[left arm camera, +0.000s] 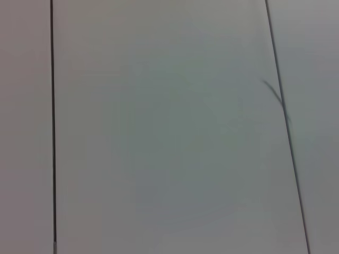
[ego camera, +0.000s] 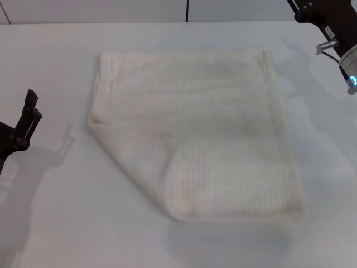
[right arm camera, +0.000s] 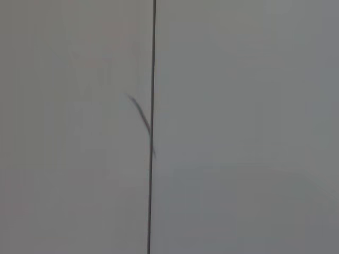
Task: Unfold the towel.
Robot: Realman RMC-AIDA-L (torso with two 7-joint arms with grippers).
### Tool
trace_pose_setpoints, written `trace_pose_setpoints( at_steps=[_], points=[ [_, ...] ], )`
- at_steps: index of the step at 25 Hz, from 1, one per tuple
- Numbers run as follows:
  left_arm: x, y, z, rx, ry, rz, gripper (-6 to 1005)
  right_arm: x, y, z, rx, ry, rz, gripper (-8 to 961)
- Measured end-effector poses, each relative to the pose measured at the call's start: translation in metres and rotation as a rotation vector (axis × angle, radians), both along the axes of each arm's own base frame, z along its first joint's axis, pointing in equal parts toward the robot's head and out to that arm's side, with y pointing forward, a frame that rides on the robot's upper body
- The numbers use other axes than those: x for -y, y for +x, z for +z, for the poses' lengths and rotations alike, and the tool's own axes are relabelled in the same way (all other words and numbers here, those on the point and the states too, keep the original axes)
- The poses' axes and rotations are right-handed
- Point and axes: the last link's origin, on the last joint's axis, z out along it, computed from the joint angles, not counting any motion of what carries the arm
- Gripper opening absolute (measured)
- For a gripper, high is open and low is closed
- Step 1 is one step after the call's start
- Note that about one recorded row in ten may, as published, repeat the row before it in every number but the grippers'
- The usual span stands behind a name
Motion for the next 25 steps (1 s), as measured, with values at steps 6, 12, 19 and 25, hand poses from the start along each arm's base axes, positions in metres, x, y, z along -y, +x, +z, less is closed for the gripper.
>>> trace_pose_setpoints(
  at_steps=[6,12,19,25],
  points=[
    [0.000,0.000,0.001,-0.001,0.001,-0.002,797,-0.007,0.001,-0.001,0.018,-0.011,-0.030,527],
    [-0.004,0.001,0.002,-0.004,0.007,-0.009,797,-0.016,0.007,-0.002,0.051,-0.039,-0.099,524],
    [-0.003,0.017,-0.001,0.097,-0.028,-0.091,797,-0.029,-0.001,0.016,0.020,-0.131,-0.071,521],
    [0.001,0.017,-0.001,0.206,-0.121,-0.131,797,-0.038,-0.021,0.044,0.058,-0.476,-0.067,517]
  ],
)
